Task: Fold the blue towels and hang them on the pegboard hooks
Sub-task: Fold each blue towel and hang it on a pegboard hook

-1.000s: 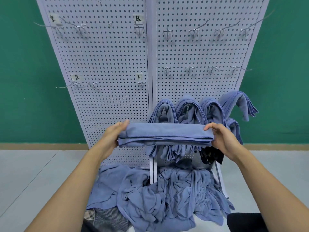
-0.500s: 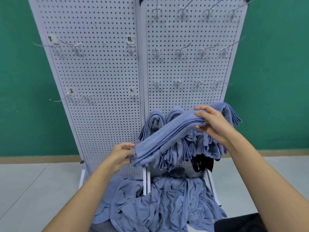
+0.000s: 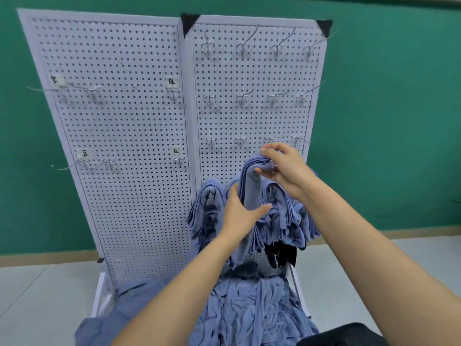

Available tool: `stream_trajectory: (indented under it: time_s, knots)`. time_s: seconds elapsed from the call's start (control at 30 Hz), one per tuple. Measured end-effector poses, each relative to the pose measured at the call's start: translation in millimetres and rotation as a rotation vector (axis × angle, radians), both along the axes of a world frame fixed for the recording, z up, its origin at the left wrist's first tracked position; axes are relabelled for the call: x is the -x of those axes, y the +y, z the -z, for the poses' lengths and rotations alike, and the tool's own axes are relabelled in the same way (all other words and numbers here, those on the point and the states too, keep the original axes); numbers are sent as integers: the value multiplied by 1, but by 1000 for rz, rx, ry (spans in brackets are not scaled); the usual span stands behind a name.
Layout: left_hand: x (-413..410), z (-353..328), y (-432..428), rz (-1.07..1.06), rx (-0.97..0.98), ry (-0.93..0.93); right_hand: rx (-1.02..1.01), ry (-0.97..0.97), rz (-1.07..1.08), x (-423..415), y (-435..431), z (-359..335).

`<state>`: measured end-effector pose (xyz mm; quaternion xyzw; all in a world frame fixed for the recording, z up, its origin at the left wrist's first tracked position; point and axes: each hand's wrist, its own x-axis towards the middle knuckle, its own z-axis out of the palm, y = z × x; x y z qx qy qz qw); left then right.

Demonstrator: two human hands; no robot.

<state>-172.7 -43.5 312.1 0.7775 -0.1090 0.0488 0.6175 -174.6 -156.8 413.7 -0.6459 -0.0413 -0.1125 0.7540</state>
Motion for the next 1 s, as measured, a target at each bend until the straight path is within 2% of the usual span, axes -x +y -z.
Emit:
stream_trajectory:
  time_s: [0.1,0.23,0.3,0.37,0.43,0.5,0.6,0.67,0.73,0.8,0.9,1.0]
  knots:
    - [-6,0,-7,-73,-8,-150,-144,1,6,0,-19,-4]
    - [-17,-10,2,-144,2,-240,-309,32,89,-7,-60,5]
    - [-24,-19,5,-148,-21,-261,-312,98,116,-12,-83,19]
    - [-32,-29,5,-149,-47,-253,-294,244,96,-17,-103,37]
    - [-41,-36,-1,-165,-88,-247,-145,372,92,-21,-116,53]
    - [-50,-44,-10,-199,-136,-248,166,370,161,-25,-120,63]
    - [-60,-57,-28,-233,-215,-251,470,107,351,-31,-117,58]
    - [-65,-65,-43,-238,-261,-256,577,-108,286,-33,-112,49]
    - [-69,-70,-59,-223,-278,-269,727,-172,179,-39,-107,45]
    - [-72,-75,-75,-184,-258,-280,855,-160,203,-49,-109,47]
    - [-78,-77,-95,-118,-227,-300,781,-222,389,-59,-124,48]
    - [-84,-75,-111,-16,-240,-297,682,-248,459,-62,-145,42]
